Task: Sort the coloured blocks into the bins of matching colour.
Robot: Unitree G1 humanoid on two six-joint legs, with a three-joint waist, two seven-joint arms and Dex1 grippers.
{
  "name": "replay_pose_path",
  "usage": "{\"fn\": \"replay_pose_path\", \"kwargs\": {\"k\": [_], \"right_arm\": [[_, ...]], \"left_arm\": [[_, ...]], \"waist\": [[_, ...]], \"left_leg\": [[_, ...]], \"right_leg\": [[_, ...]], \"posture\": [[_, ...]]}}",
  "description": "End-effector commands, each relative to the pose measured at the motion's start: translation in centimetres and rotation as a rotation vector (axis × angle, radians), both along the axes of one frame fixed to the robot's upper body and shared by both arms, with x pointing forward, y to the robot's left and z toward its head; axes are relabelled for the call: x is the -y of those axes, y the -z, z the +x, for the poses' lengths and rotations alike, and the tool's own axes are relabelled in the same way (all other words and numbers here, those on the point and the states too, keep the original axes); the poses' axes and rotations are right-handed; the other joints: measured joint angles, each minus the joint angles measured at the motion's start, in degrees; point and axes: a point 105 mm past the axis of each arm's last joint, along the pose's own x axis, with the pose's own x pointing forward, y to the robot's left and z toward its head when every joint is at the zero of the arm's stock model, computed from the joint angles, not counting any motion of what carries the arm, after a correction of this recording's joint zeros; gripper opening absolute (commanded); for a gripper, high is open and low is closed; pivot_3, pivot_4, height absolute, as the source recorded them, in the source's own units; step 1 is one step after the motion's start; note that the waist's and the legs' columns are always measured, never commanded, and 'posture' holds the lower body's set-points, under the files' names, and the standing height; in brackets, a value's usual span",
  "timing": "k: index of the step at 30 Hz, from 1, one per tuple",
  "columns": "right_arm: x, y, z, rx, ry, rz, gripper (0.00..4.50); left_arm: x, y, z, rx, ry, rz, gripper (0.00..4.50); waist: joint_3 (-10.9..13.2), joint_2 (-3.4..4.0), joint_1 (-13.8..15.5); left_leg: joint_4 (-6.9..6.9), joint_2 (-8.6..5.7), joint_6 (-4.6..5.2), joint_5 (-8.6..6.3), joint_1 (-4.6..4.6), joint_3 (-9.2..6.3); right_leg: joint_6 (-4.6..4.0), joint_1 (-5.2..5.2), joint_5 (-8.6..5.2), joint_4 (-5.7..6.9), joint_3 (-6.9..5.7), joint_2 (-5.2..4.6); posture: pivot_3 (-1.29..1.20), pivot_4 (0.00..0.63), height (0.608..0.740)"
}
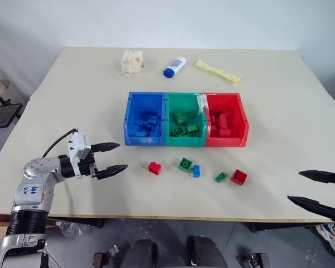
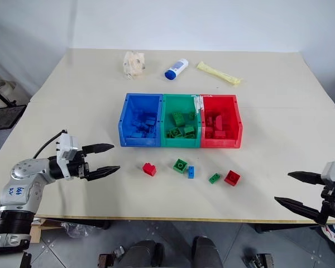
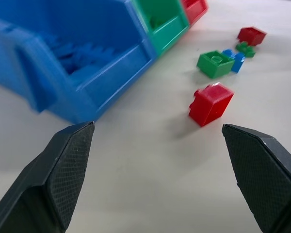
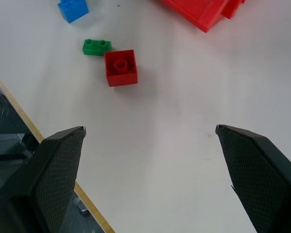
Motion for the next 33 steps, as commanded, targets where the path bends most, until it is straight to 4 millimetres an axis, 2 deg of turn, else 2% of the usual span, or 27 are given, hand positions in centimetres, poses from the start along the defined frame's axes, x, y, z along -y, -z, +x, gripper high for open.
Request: {"fn": "replay_pose_path", "kwargs": {"k": [1, 5, 9, 16, 23, 32, 33], "right_arm": [[-2.5, -0.1, 0.7, -0.02, -0.066, -0.025, 4.5], [-4.5, 1.1, 1.8, -0.074, -0.122, -0.046, 4.5], [-5.8, 2.4, 4.1, -0.106, -0.146, -0.019, 4.5], [-5.8, 3.9, 6.5, -0.116, -0.131, -0.05, 4.5], [-6.6, 5.8, 8.1, -0.144, -0.132, -0.058, 4.5], [-7.5, 5.5, 8.3, -0.089, -0.138, -0.014, 1.56], [-7.6, 5.5, 8.1, -0.086, -0.139, -0.011, 1.43]], "left_arm": [[0.3, -0.8, -0.6, 0.046, 0.051, -0.032, 4.48], [0.7, -0.6, -1.8, 0.078, 0.122, -0.067, 4.48], [0.9, -0.1, -3.1, 0.126, 0.186, -0.107, 4.48], [1.6, -0.7, -4.8, 0.158, 0.262, -0.239, 4.48], [2.1, -0.5, -5.2, 0.176, 0.31, -0.251, 4.48], [2.8, 0.0, -5.1, 0.165, 0.333, -0.253, 4.5], [2.9, 0.1, -5.1, 0.164, 0.334, -0.251, 4.5]], "waist": [[0.0, 0.0, -0.1], [0.0, 0.0, -0.2], [0.0, 0.0, -0.6], [0.0, 0.0, -0.4], [0.0, 0.0, -0.9], [0.0, 0.0, -0.9], [0.0, 0.0, -0.9]], "left_leg": [[0.0, 0.0, 0.0, 0.0, 0.0, 0.0], [0.05, -0.01, 0.0, 0.0, -0.02, -0.02], [0.09, -0.02, 0.0, 0.0, -0.04, -0.02], [0.11, -0.02, 0.0, 0.0, -0.08, -0.1], [0.12, -0.02, 0.0, 0.0, -0.07, -0.09], [0.14, -0.01, -0.01, 0.0, -0.05, -0.09], [0.14, -0.01, -0.01, 0.0, -0.05, -0.09]], "right_leg": [[0.0, 0.0, 0.0, 0.0, 0.0, 0.0], [0.0, 0.0, 0.0, 0.02, 0.0, -0.02], [0.0, -0.01, 0.0, -0.01, -0.02, -0.03], [0.0, 0.01, 0.0, -0.03, -0.12, -0.06], [-0.01, 0.0, 0.0, 0.0, -0.15, -0.05], [-0.01, 0.01, 0.0, 0.03, -0.15, -0.03], [-0.01, 0.01, 0.0, 0.04, -0.15, -0.03]], "posture": [[0.0, 0.15, 0.74], [0.0, 0.15, 0.74], [0.0, 0.15, 0.74], [0.0, 0.15, 0.74], [0.0, 0.15, 0.74], [0.0, 0.15, 0.74], [0.0, 0.15, 0.74]]}}
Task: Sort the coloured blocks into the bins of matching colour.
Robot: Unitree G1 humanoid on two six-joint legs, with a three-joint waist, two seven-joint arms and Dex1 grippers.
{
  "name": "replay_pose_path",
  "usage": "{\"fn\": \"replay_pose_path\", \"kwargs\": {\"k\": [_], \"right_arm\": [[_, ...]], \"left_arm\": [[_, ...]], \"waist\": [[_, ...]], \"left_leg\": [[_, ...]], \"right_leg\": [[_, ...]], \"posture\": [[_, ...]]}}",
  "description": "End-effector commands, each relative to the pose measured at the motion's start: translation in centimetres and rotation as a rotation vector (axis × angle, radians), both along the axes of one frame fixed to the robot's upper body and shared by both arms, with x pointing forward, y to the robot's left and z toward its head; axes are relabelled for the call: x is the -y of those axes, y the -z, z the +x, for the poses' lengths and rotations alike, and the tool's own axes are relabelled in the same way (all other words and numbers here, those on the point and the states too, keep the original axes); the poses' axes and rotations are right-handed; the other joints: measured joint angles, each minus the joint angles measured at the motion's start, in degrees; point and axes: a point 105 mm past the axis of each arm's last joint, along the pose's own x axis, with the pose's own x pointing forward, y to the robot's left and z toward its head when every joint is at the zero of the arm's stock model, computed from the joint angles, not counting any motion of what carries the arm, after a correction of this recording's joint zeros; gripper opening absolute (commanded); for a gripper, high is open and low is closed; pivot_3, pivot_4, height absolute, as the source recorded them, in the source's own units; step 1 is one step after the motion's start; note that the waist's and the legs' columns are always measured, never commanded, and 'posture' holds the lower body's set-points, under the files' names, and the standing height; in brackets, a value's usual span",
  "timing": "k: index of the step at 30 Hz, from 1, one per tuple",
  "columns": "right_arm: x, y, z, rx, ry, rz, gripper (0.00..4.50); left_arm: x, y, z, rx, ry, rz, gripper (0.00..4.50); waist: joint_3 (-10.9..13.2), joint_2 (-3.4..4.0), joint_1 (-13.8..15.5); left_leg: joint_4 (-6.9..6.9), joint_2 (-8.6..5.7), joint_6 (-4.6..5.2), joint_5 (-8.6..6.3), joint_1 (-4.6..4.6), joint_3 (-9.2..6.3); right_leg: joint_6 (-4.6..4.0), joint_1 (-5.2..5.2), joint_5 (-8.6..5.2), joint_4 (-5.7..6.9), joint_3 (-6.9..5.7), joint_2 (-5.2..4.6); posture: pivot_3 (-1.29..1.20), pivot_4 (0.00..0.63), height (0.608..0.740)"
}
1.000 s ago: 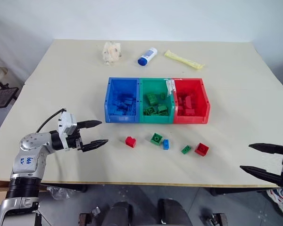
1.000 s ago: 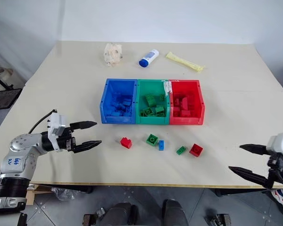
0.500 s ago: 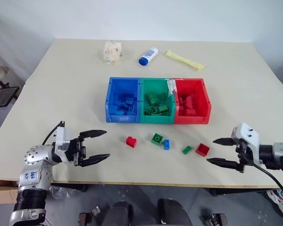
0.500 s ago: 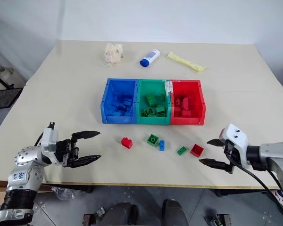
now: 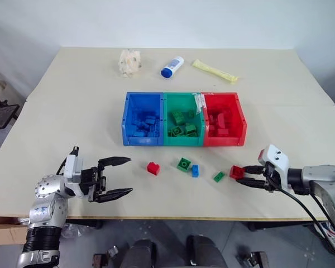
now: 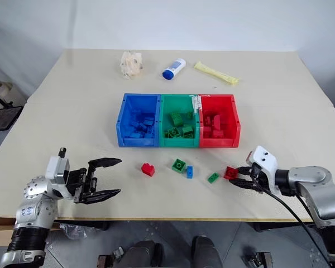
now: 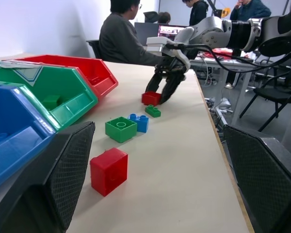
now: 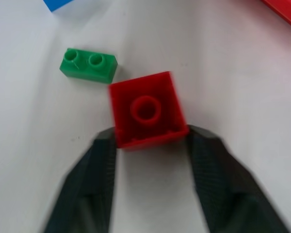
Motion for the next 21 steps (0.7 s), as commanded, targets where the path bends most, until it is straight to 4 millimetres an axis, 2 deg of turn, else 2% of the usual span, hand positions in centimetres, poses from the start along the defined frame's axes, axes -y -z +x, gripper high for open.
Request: {"fn": "replay_pose_path", "kwargs": {"k": [1, 7, 8, 10, 12, 14, 17, 19, 21], "right_arm": [[-0.5, -0.6, -0.4, 0.036, -0.011, 0.018, 1.44], [-1.0, -2.3, -0.9, 0.097, -0.015, 0.058, 1.44], [-1.5, -3.6, -0.5, 0.138, -0.023, 0.075, 1.44], [-2.2, -5.7, 0.5, 0.21, -0.025, 0.098, 1.44], [-2.5, -7.7, 2.3, 0.298, -0.008, 0.104, 1.44], [-2.5, -8.6, 3.5, 0.335, 0.013, 0.101, 1.44], [-2.4, -10.6, 7.0, 0.399, 0.082, 0.119, 1.44], [-2.2, -11.4, 8.6, 0.416, 0.123, 0.126, 2.17], [-2.2, -11.5, 9.2, 0.421, 0.121, 0.11, 2.76]], "left_arm": [[0.2, -0.3, 0.0, 0.035, 0.018, 0.007, 4.5], [0.4, -0.3, 0.2, 0.036, 0.033, 0.006, 4.5], [0.5, -0.2, 0.2, 0.036, 0.042, 0.007, 4.5], [0.6, -0.1, 0.3, 0.039, 0.057, 0.01, 4.5], [0.6, -0.2, 0.5, 0.045, 0.053, 0.015, 4.5], [0.6, -0.2, 0.7, 0.049, 0.049, 0.017, 4.5], [0.7, -0.4, 0.9, 0.061, 0.051, 0.021, 4.5], [0.7, -0.5, 1.1, 0.069, 0.049, 0.023, 4.5], [0.8, -0.6, 1.3, 0.077, 0.046, 0.022, 4.5]], "waist": [[0.0, 0.0, 0.0], [0.0, 0.0, 0.1], [0.0, 0.0, 0.1], [0.0, 0.0, -0.2], [0.0, 0.01, -0.4], [0.0, 0.0, -0.3], [0.0, 0.0, -0.2], [0.0, 0.0, -0.1], [0.0, 0.0, 0.2]], "left_leg": [[0.0, 0.0, 0.0, 0.0, 0.0, 0.0], [0.0, -0.02, 0.0, 0.0, -0.01, 0.01], [0.0, -0.02, 0.0, 0.0, -0.01, 0.01], [0.0, -0.01, 0.0, 0.0, -0.01, 0.02], [0.0, 0.0, -0.02, 0.01, 0.01, 0.05], [0.0, 0.02, -0.04, 0.03, 0.01, 0.04], [-0.02, 0.01, -0.04, 0.02, 0.0, 0.01], [-0.01, -0.04, -0.02, 0.02, -0.05, 0.05], [-0.02, -0.03, -0.02, 0.02, -0.08, -0.01]], "right_leg": [[0.0, 0.0, 0.0, 0.0, 0.0, 0.0], [0.0, 0.0, 0.0, -0.02, 0.01, -0.01], [0.0, 0.0, 0.0, -0.02, 0.0, -0.01], [0.0, -0.01, 0.0, -0.01, 0.01, -0.01], [0.0, -0.03, 0.0, 0.0, 0.02, 0.01], [-0.02, -0.03, 0.01, 0.0, 0.01, 0.03], [-0.02, -0.04, 0.01, -0.01, -0.02, 0.02], [-0.02, -0.08, 0.01, -0.01, -0.02, -0.03], [-0.02, -0.1, 0.01, 0.01, -0.1, -0.03]], "posture": [[0.0, 0.15, 0.74], [0.0, 0.15, 0.74], [0.0, 0.15, 0.74], [0.0, 0.15, 0.74], [0.0, 0.15, 0.74], [0.0, 0.15, 0.74], [0.0, 0.15, 0.74], [0.0, 0.15, 0.74], [0.0, 0.15, 0.74]]}}
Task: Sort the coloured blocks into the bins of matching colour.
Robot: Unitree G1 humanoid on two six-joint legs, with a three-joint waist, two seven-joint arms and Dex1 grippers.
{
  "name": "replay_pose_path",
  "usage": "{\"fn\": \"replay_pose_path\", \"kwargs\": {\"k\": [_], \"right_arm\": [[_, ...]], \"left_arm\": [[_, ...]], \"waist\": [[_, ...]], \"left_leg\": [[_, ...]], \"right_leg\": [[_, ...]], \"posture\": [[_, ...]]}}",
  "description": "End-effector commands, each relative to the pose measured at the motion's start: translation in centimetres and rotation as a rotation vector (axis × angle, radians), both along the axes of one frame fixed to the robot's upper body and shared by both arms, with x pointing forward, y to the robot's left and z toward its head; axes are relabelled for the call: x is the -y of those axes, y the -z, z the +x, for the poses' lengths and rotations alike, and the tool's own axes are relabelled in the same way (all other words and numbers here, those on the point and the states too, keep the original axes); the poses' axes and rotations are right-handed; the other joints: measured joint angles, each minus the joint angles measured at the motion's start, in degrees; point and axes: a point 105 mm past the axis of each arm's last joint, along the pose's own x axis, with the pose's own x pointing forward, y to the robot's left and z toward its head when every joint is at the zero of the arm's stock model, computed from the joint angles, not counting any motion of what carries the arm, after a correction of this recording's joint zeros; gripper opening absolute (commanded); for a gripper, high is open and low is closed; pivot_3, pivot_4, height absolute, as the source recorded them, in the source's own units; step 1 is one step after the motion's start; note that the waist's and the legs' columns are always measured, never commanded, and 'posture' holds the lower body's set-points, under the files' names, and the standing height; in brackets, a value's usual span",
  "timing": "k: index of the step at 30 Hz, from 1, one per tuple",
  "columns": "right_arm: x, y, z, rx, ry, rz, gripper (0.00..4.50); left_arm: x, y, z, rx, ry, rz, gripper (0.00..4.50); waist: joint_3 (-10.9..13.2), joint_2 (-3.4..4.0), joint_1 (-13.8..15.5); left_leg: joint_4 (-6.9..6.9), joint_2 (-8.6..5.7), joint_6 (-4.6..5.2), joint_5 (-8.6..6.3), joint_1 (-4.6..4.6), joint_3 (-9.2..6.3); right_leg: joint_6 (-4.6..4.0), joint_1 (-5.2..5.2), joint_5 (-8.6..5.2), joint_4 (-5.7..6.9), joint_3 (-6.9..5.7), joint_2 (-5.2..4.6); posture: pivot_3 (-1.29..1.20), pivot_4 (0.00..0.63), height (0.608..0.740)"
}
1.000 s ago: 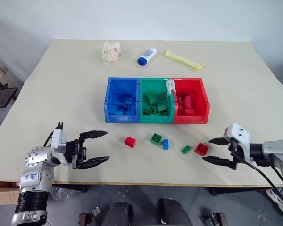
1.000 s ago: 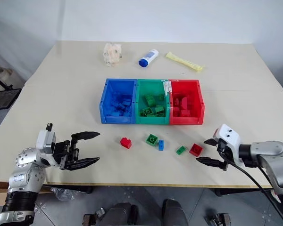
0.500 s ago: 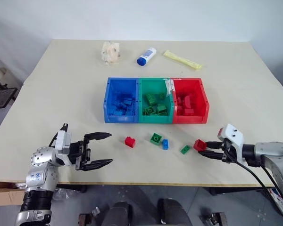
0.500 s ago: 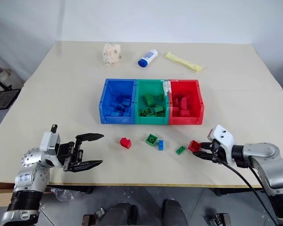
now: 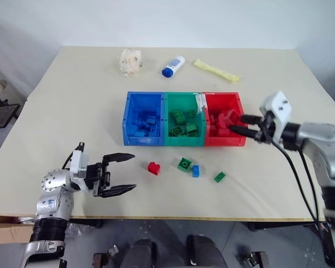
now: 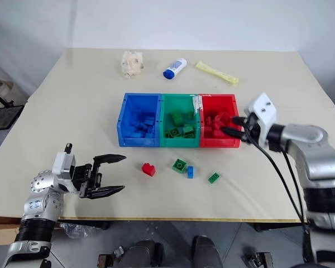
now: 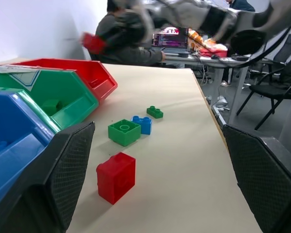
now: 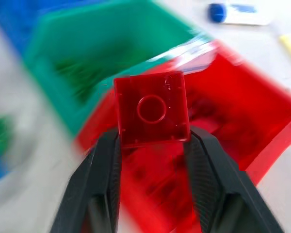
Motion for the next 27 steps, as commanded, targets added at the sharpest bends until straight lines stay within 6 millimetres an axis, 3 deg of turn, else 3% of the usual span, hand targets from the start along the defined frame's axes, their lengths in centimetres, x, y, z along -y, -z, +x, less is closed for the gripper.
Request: {"fn": "replay_pose_path", "kwargs": {"k": [1, 5, 9, 13, 16, 21, 27], "right_arm": [[0.7, -0.7, 0.8, 0.032, 0.022, -0.036, 3.11], [0.5, -0.8, 0.5, 0.036, -0.002, -0.052, 4.49], [0.1, -0.7, -1.1, 0.013, -0.067, -0.063, 4.49], [0.4, 1.3, -5.8, -0.087, -0.24, -0.115, 4.49], [1.6, 2.2, -8.1, -0.13, -0.265, -0.128, 4.49], [5.3, 4.4, -12.6, -0.281, -0.241, -0.212, 4.49], [7.4, 4.6, -15.2, -0.351, -0.202, -0.256, 4.49]], "left_arm": [[0.0, -0.4, 0.2, 0.036, 0.015, 0.011, 4.5], [0.0, -0.6, 0.5, 0.043, 0.014, 0.01, 4.5], [0.0, -0.7, 0.7, 0.044, 0.019, 0.01, 4.5], [0.0, -0.6, 0.9, 0.04, 0.024, 0.011, 4.5], [-0.2, -0.5, 1.0, 0.039, 0.028, 0.018, 4.5], [-0.7, -0.3, 0.9, 0.029, 0.045, 0.032, 4.5], [-1.2, -0.3, 1.0, 0.055, 0.043, 0.049, 4.5]], "waist": [[0.0, 0.0, 0.2], [0.0, 0.0, -0.1], [0.0, 0.0, -0.1], [0.0, 0.0, 0.6], [0.0, 0.0, 0.6], [0.0, 0.0, 0.9], [0.0, -0.01, 0.6]], "left_leg": [[-0.01, 0.0, 0.0, 0.0, -0.03, -0.06], [-0.05, -0.02, 0.02, -0.02, -0.15, -0.09], [-0.02, 0.0, 0.02, -0.02, -0.18, -0.06], [0.06, 0.0, 0.02, -0.02, -0.17, -0.14], [0.07, -0.01, 0.04, -0.03, -0.17, -0.14], [0.07, 0.0, 0.06, -0.02, -0.1, -0.08], [0.07, 0.01, 0.06, -0.02, 0.05, 0.04]], "right_leg": [[0.0, -0.01, 0.0, 0.0, -0.07, 0.0], [0.01, -0.04, 0.01, 0.05, -0.15, 0.0], [0.04, -0.06, 0.02, 0.06, -0.18, 0.02], [0.04, -0.01, 0.02, 0.01, -0.2, 0.01], [0.09, 0.07, 0.05, 0.01, -0.19, 0.02], [0.11, 0.08, 0.07, -0.06, -0.13, 0.01], [0.11, 0.15, 0.07, -0.08, 0.01, 0.02]], "posture": [[0.0, 0.15, 0.74], [0.0, 0.15, 0.74], [0.0, 0.15, 0.74], [0.0, 0.15, 0.74], [0.0, 0.15, 0.74], [0.0, 0.15, 0.74], [0.0, 0.15, 0.74]]}}
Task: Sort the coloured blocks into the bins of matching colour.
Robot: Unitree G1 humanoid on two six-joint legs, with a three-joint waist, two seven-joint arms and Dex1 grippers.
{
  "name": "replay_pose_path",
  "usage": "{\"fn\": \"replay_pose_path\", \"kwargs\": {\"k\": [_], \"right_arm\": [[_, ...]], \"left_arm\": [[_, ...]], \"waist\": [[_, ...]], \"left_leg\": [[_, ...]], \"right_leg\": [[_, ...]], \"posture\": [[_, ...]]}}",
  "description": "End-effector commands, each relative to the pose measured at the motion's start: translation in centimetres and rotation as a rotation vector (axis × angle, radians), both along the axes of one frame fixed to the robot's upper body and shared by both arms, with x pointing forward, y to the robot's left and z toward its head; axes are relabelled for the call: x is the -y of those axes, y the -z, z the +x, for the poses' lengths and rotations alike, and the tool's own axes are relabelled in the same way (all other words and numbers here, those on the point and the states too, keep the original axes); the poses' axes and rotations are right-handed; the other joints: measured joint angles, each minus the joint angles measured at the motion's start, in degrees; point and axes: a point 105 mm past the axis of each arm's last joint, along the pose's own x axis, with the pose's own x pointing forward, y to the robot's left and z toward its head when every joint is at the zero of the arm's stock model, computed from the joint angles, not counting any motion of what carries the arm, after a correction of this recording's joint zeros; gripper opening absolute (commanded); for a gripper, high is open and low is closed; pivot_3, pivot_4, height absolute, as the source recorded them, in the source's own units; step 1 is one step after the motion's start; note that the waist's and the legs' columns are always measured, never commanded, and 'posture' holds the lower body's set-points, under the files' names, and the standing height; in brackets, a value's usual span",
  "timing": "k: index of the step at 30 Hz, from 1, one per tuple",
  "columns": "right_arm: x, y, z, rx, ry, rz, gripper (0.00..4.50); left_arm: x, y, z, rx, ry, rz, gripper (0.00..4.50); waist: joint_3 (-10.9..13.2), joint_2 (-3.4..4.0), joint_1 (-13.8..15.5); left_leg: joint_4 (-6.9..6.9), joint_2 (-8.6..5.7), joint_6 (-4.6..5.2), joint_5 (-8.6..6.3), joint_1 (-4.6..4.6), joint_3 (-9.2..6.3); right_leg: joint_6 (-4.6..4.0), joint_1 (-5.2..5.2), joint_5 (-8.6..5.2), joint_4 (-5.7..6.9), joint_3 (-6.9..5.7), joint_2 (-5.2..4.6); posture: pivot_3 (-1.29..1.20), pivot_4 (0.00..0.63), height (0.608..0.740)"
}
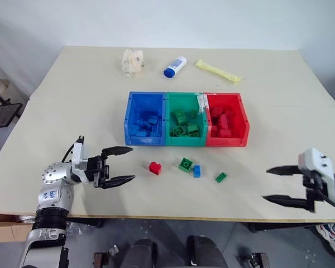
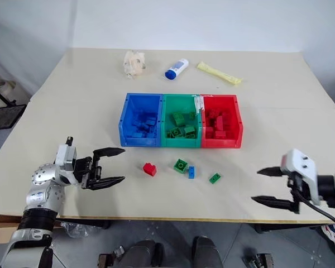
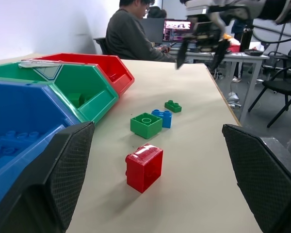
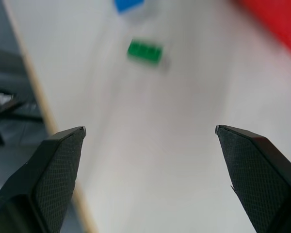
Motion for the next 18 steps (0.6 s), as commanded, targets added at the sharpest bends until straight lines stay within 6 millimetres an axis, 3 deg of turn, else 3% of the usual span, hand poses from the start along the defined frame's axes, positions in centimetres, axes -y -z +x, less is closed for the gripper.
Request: {"fn": "replay_pose_path", "kwargs": {"k": [1, 7, 13, 18], "right_arm": [[0.0, -1.5, -0.7, 0.042, -0.035, -0.033, 4.49], [-3.2, -1.1, 0.4, 0.059, -0.114, -0.009, 4.49], [-7.7, 0.1, 4.1, 0.159, -0.165, 0.062, 4.49], [-9.1, 2.0, 5.1, 0.148, -0.214, 0.061, 4.49]], "left_arm": [[-0.4, -0.2, -0.9, 0.055, 0.085, 0.043, 4.5], [-0.3, 0.1, -1.0, 0.054, 0.093, 0.058, 4.5], [0.2, 1.1, -1.8, 0.047, 0.111, 0.134, 4.5], [0.3, 1.6, -2.2, 0.055, 0.098, 0.188, 4.5]], "waist": [[0.0, 0.0, -0.1], [0.0, -0.01, -0.6], [0.0, -0.02, -0.7], [0.0, -0.02, -0.3]], "left_leg": [[0.0, 0.0, 0.0, 0.0, 0.01, 0.01], [-0.01, 0.01, -0.01, 0.0, 0.03, 0.0], [-0.02, 0.01, -0.03, 0.01, 0.0, -0.03], [-0.03, -0.02, -0.03, 0.0, -0.04, -0.09]], "right_leg": [[0.0, 0.0, 0.0, 0.0, 0.02, 0.0], [0.0, -0.02, 0.0, 0.01, 0.02, 0.0], [-0.01, -0.05, 0.0, 0.0, 0.01, -0.02], [-0.01, -0.08, 0.0, 0.0, -0.05, -0.05]], "posture": [[0.0, 0.15, 0.74], [0.0, 0.15, 0.74], [0.0, 0.15, 0.74], [0.0, 0.15, 0.74]]}}
